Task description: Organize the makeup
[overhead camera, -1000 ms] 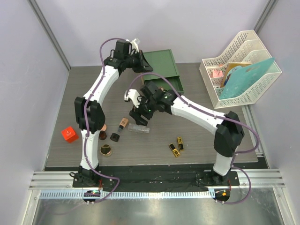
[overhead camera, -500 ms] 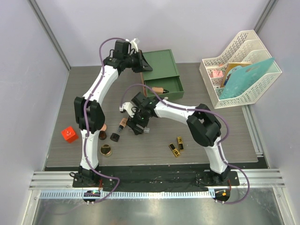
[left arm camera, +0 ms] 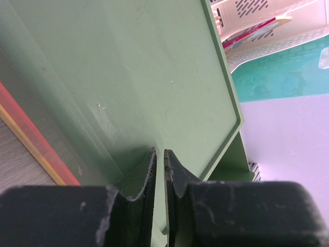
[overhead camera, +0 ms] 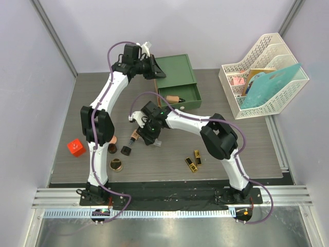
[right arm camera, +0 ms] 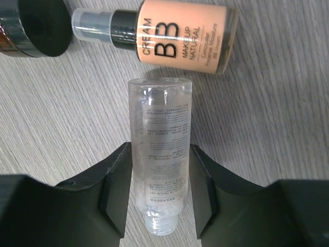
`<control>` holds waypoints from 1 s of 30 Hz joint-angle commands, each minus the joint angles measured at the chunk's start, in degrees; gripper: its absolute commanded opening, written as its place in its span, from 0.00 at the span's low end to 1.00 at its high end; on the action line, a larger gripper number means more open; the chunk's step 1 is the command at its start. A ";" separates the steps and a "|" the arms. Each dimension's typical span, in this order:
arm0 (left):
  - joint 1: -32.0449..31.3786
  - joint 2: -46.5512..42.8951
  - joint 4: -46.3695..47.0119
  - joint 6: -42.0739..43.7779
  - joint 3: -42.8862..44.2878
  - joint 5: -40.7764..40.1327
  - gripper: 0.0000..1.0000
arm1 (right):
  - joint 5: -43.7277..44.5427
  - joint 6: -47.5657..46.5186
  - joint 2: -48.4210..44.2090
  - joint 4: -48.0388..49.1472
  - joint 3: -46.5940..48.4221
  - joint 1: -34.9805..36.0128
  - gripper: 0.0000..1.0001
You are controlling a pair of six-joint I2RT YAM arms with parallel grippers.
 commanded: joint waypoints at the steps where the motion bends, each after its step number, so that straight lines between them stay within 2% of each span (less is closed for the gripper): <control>1: 0.91 3.12 -5.63 1.55 -0.49 -2.05 0.13 | 1.64 0.54 -6.53 -0.79 2.62 0.39 0.01; 9: 0.91 3.47 -4.84 1.11 -0.75 -1.96 0.13 | 4.55 -2.00 -17.07 -5.45 9.30 0.48 0.01; 17: 0.91 3.99 -3.96 0.32 -1.11 -1.35 0.12 | 10.69 -4.20 -21.22 -5.28 17.55 -1.01 0.01; 21: 0.91 4.08 -3.52 0.05 -1.10 -1.08 0.12 | 13.59 -7.53 -21.83 -4.84 18.45 -4.08 0.01; 30: 1.00 4.79 -3.34 0.05 -1.11 -0.03 0.12 | 11.84 -10.88 -21.84 -1.50 13.26 -16.48 0.01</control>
